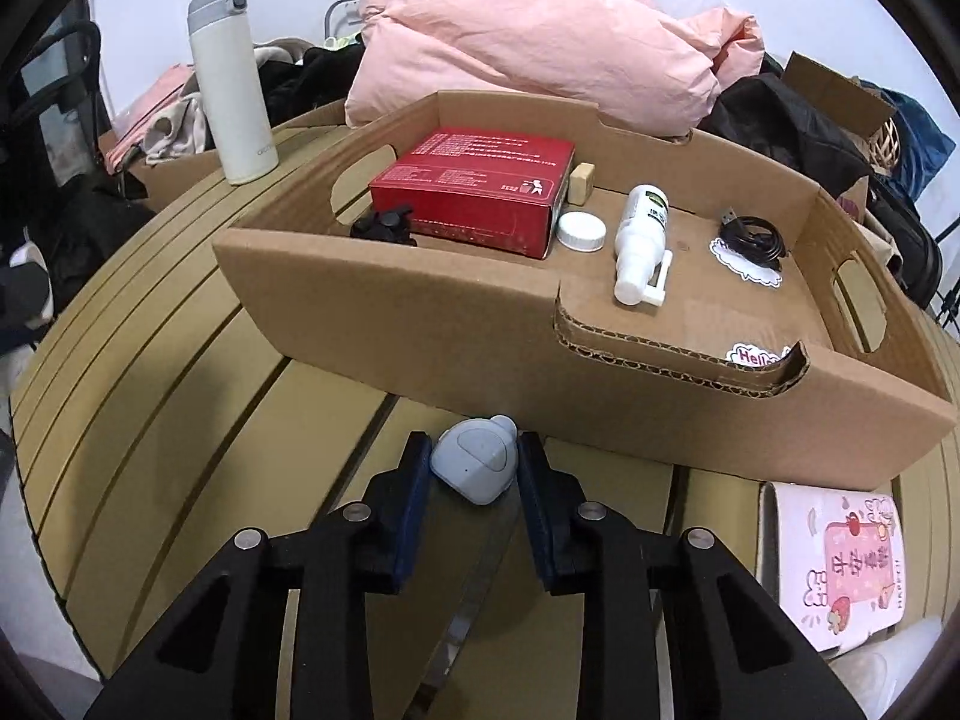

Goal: Organize objects
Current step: 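Carry both items over the tray and open both grippers to drop them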

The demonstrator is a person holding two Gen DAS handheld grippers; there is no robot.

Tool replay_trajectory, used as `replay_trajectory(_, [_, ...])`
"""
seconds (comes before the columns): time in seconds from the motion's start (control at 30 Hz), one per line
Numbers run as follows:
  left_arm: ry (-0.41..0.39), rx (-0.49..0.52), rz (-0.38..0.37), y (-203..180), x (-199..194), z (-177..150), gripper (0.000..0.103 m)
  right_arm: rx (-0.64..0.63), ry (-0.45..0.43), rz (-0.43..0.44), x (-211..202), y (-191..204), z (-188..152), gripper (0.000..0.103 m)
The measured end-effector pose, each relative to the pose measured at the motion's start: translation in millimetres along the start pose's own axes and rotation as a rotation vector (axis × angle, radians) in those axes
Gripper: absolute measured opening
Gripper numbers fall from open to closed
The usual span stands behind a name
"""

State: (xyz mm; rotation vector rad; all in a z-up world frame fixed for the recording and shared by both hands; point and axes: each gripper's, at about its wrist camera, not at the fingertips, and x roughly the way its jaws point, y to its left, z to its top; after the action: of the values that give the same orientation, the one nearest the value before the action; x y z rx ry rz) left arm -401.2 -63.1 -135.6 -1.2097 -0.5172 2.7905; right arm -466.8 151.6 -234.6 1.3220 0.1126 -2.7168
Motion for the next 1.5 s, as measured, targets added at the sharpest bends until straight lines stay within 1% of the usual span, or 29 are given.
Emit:
replay_trajectory(0.1, [-0.045,0.062,0.044,-2,-23,11,0.025,-0.03,-0.022,0.011,-20,-1,2,0.032])
replay_trajectory(0.17, [-0.088,0.072,0.032,2,-49,26,0.025,-0.037,-0.079,0.028,-57,-11,8,0.032])
replay_trajectory(0.2, [-0.132,0.077,0.026,4,-70,38,0.025,-0.049,-0.13,0.012,-81,-18,14,0.032])
replay_trajectory(0.27, [-0.193,0.093,0.042,4,-99,54,0.025,-0.087,-0.222,-0.041,-129,-29,27,0.032])
replay_trajectory(0.3, [-0.237,0.111,0.079,2,-121,65,0.025,-0.092,-0.273,-0.049,-160,-38,35,0.032])
replay_trajectory(0.33, [-0.261,0.124,0.105,0,-135,72,0.025,-0.092,-0.313,-0.043,-188,-44,42,0.032])
replay_trajectory(0.4, [-0.29,0.142,0.131,-5,-166,85,0.025,-0.099,-0.367,-0.031,-238,-53,52,0.032])
replay_trajectory(0.43, [-0.291,0.151,0.122,-7,-176,90,0.025,-0.102,-0.383,-0.025,-257,-57,55,0.032])
replay_trajectory(0.47, [-0.286,0.168,0.098,-10,-190,95,0.025,-0.106,-0.398,0.003,-283,-62,58,0.032])
replay_trajectory(0.53, [-0.262,0.21,0.055,-17,-207,100,0.025,-0.123,-0.393,0.056,-324,-70,62,0.032])
replay_trajectory(0.6, [-0.206,0.29,0.02,-28,-221,100,0.025,-0.143,-0.362,0.061,-349,-74,60,0.032])
replay_trajectory(0.63, [-0.188,0.323,0.02,-32,-227,98,0.025,-0.15,-0.34,0.077,-362,-77,58,0.032])
replay_trajectory(0.7, [-0.164,0.402,0.057,-41,-244,91,0.025,-0.153,-0.287,0.113,-386,-86,56,0.032])
replay_trajectory(0.77, [-0.16,0.467,0.082,-46,-261,85,0.025,-0.135,-0.239,0.162,-415,-98,51,0.032])
replay_trajectory(0.8, [-0.177,0.508,0.11,-51,-274,81,0.025,-0.14,-0.224,0.166,-427,-103,50,0.032])
replay_trajectory(0.87, [-0.219,0.536,0.139,-58,-289,81,0.025,-0.16,-0.219,0.138,-459,-111,49,0.032])
replay_trajectory(0.9, [-0.231,0.542,0.127,-63,-294,84,0.025,-0.168,-0.223,0.135,-472,-113,48,0.032])
replay_trajectory(0.97, [-0.225,0.534,0.091,-73,-293,88,0.025,-0.176,-0.237,0.125,-489,-120,55,0.032])
replay_trajectory(1.0, [-0.216,0.533,0.069,-79,-288,89,0.025,-0.18,-0.245,0.118,-492,-121,58,0.032])
replay_trajectory(1.07, [-0.174,0.54,0.011,-94,-268,88,0.025,-0.187,-0.241,0.115,-484,-122,65,0.032])
replay_trajectory(1.1, [-0.146,0.538,-0.011,-101,-253,88,0.025,-0.187,-0.23,0.121,-475,-122,68,0.032])
replay_trajectory(1.17, [-0.078,0.523,-0.05,-114,-223,86,0.025,-0.188,-0.194,0.143,-445,-123,74,0.032])
replay_trajectory(1.2, [-0.038,0.517,-0.07,-122,-201,86,0.025,-0.189,-0.172,0.15,-425,-123,76,0.032])
replay_trajectory(1.33, [0.129,0.472,-0.091,-141,-114,93,0.025,-0.162,-0.067,0.213,-337,-127,91,0.032])
replay_trajectory(1.4, [0.201,0.447,-0.093,-151,-67,100,0.025,-0.151,-0.022,0.218,-293,-131,106,0.032])
replay_trajectory(1.43, [0.225,0.445,-0.093,-157,-46,102,0.025,-0.139,0.002,0.218,-265,-136,117,0.032])
replay_trajectory(1.47, [0.248,0.442,-0.091,-162,-27,104,0.025,-0.129,0.017,0.221,-246,-140,126,0.032])
replay_trajectory(1.5, [0.289,0.429,-0.095,-170,2,106,0.025,-0.117,0.03,0.222,-225,-144,135,0.032])
